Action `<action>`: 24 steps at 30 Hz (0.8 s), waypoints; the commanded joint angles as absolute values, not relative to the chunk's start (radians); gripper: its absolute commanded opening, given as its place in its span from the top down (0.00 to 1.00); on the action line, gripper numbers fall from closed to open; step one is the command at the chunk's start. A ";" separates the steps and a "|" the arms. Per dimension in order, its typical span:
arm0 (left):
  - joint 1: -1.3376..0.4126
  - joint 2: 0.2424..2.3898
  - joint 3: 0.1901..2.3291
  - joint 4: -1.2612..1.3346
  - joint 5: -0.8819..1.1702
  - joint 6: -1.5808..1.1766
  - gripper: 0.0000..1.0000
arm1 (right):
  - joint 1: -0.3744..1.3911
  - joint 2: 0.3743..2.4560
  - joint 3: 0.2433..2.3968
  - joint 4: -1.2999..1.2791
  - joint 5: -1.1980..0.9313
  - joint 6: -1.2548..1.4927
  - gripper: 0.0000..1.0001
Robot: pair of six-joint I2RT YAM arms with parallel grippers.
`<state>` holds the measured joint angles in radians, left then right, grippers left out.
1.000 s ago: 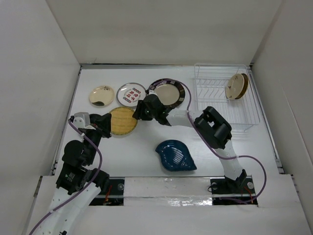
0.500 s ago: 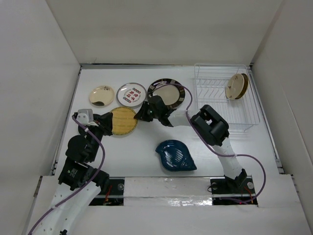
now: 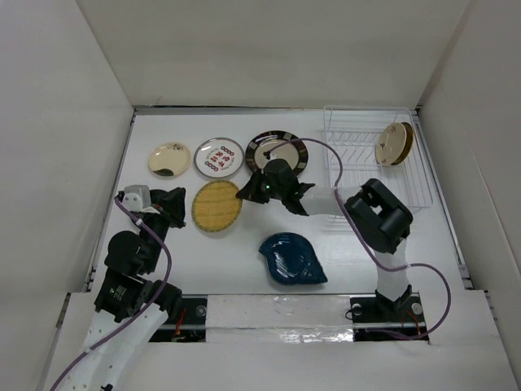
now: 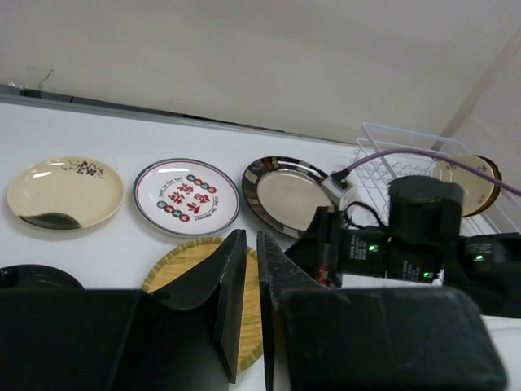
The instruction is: Load the plates into the dish rack
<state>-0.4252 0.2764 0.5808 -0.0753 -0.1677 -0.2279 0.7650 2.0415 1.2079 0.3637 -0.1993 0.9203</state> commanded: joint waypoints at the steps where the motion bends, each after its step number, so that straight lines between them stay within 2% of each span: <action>1: -0.422 0.233 0.589 -0.029 -0.149 -0.224 0.91 | 0.717 1.855 1.192 0.387 -0.164 0.839 1.00; 6: -0.422 0.199 0.591 -0.032 -0.106 -0.232 0.89 | 0.548 1.560 1.132 0.235 0.027 0.714 1.00; 7: -0.422 0.189 0.591 -0.034 -0.101 -0.233 0.89 | 0.472 1.521 1.128 0.212 0.063 0.659 1.00; 12: -0.422 0.144 0.591 -0.035 -0.069 -0.238 0.88 | 0.296 1.352 1.143 0.161 0.409 0.404 1.00; 14: -0.422 0.120 0.591 -0.038 -0.068 -0.239 0.87 | 0.232 1.348 1.172 0.164 0.544 0.273 1.00; 17: -0.436 0.088 0.591 -0.044 -0.078 -0.239 0.87 | 0.146 1.380 1.224 0.192 0.635 0.132 1.00; 24: -0.457 0.054 0.592 -0.051 -0.083 -0.242 0.87 | 0.063 1.551 1.386 0.248 0.712 -0.196 1.00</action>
<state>-0.4503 0.0700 0.5808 -0.0788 -0.0895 -0.2340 0.0708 1.5208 1.2911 0.1635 0.6289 0.0093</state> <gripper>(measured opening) 0.131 0.097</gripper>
